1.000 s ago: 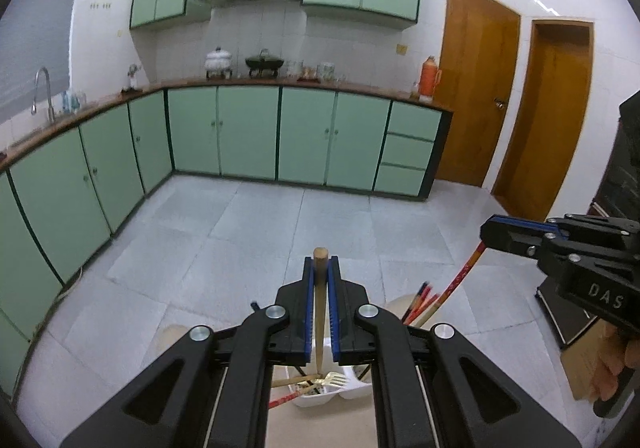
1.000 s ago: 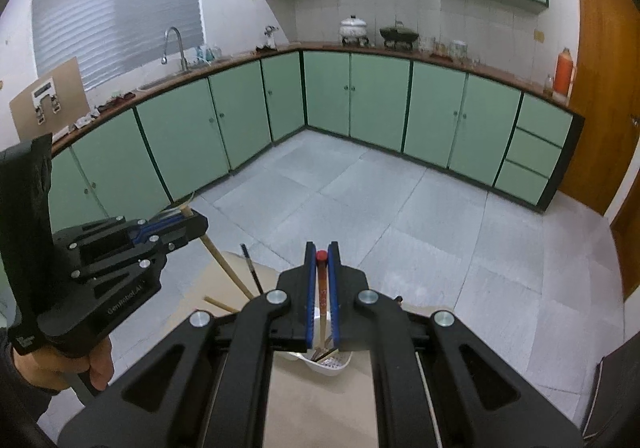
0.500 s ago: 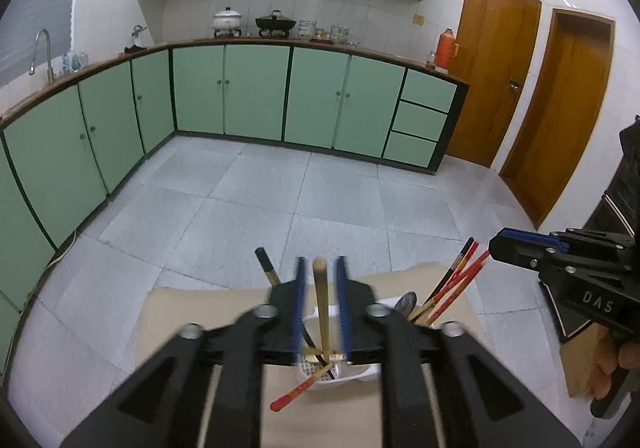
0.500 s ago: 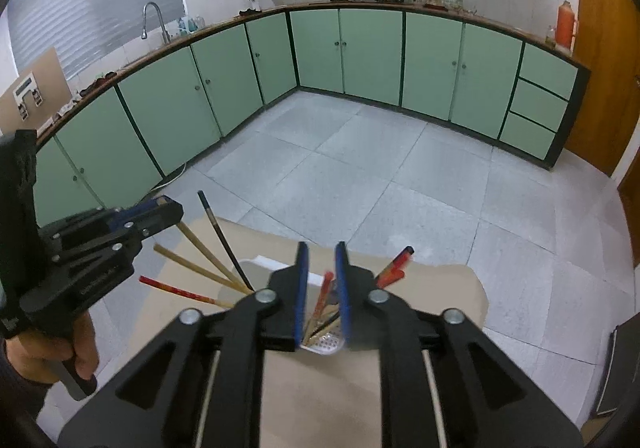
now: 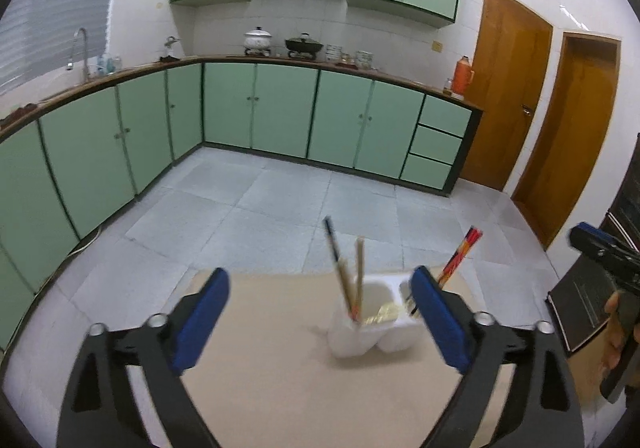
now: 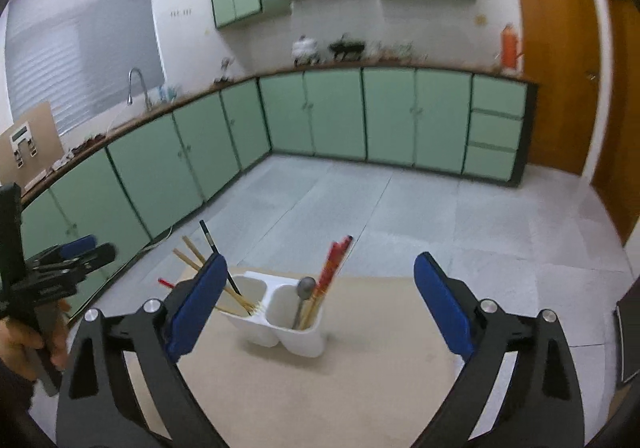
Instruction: Organize utensils
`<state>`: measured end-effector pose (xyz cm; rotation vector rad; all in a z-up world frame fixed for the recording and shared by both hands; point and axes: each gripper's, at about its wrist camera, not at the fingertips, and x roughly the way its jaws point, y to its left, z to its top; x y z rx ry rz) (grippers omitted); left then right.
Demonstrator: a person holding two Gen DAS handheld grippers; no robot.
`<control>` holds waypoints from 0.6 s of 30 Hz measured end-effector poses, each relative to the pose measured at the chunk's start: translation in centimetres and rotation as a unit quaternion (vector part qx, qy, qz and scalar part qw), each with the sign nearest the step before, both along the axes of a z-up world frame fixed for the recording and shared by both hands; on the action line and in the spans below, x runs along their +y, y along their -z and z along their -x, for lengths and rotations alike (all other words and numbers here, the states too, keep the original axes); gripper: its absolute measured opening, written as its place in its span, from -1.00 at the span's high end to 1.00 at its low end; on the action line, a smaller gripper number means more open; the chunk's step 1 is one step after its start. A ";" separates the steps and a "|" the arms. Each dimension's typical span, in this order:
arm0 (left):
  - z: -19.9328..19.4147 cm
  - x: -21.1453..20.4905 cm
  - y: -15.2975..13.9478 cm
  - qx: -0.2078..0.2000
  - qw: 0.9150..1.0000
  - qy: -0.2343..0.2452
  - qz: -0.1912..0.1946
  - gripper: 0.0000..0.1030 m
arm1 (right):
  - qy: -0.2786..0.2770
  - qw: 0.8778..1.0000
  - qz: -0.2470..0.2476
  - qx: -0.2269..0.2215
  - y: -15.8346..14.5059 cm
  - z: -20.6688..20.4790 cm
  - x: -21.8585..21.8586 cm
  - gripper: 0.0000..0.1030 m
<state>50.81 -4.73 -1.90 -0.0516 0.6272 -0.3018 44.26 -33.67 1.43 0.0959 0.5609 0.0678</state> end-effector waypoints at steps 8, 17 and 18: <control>10.6 2.5 2.3 -0.037 0.997 -0.040 -0.057 -0.88 | 0.069 0.995 0.065 -0.030 5.1 12.9 1.5 -0.89; 22.4 2.0 5.5 -0.035 0.996 -0.053 -0.061 -0.88 | 0.075 0.996 0.038 0.039 11.8 22.7 5.4 -0.89; 23.3 2.1 5.7 -0.034 0.996 -0.056 -0.061 -0.88 | 0.071 0.996 0.035 0.044 12.1 23.4 5.9 -0.89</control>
